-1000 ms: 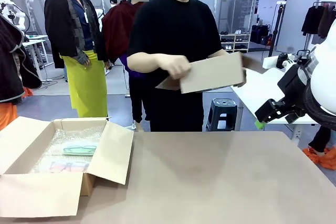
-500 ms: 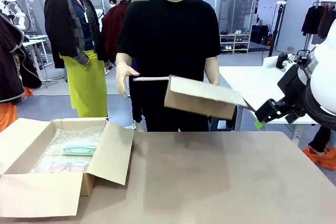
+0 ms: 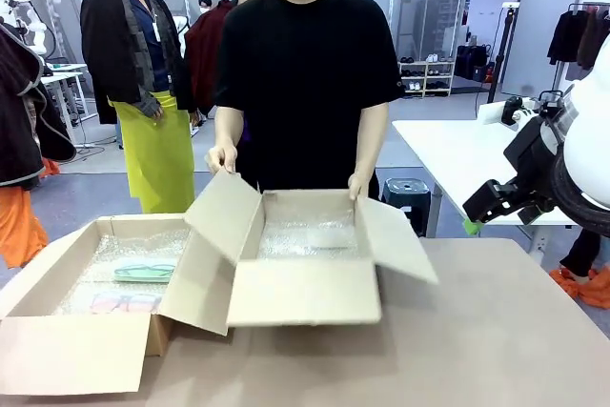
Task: Pack the glasses set securely to prepare it for shipping.
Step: Position the Package Box on the left side of the table.
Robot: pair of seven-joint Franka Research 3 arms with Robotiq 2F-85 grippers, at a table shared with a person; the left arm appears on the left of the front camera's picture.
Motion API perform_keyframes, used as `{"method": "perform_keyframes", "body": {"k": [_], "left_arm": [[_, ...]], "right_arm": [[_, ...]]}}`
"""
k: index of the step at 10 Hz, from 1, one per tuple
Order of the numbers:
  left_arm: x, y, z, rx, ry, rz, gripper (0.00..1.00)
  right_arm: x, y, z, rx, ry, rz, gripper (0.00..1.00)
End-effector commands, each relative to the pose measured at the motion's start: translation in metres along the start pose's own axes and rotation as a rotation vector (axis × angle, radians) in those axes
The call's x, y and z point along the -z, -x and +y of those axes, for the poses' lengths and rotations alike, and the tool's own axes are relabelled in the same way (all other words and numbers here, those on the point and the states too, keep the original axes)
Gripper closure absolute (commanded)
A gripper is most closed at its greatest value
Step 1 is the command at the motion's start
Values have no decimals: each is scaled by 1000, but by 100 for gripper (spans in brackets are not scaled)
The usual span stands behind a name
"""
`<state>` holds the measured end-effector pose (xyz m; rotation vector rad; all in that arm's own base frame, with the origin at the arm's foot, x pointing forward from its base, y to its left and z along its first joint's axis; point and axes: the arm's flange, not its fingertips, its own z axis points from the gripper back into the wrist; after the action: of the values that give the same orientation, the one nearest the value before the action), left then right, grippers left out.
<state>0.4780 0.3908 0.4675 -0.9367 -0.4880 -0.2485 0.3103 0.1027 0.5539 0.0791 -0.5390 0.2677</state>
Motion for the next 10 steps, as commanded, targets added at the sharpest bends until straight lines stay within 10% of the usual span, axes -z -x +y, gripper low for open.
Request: {"method": "perform_keyframes", "body": {"k": [1,10], "left_arm": [[7,15,-86,269,-171,-30,0],[144,18,-322,1037,-542,394,0]], "right_arm": [[1,-1,2,2,4,-8,0],[1,-1,2,2,4,-8,0]]}}
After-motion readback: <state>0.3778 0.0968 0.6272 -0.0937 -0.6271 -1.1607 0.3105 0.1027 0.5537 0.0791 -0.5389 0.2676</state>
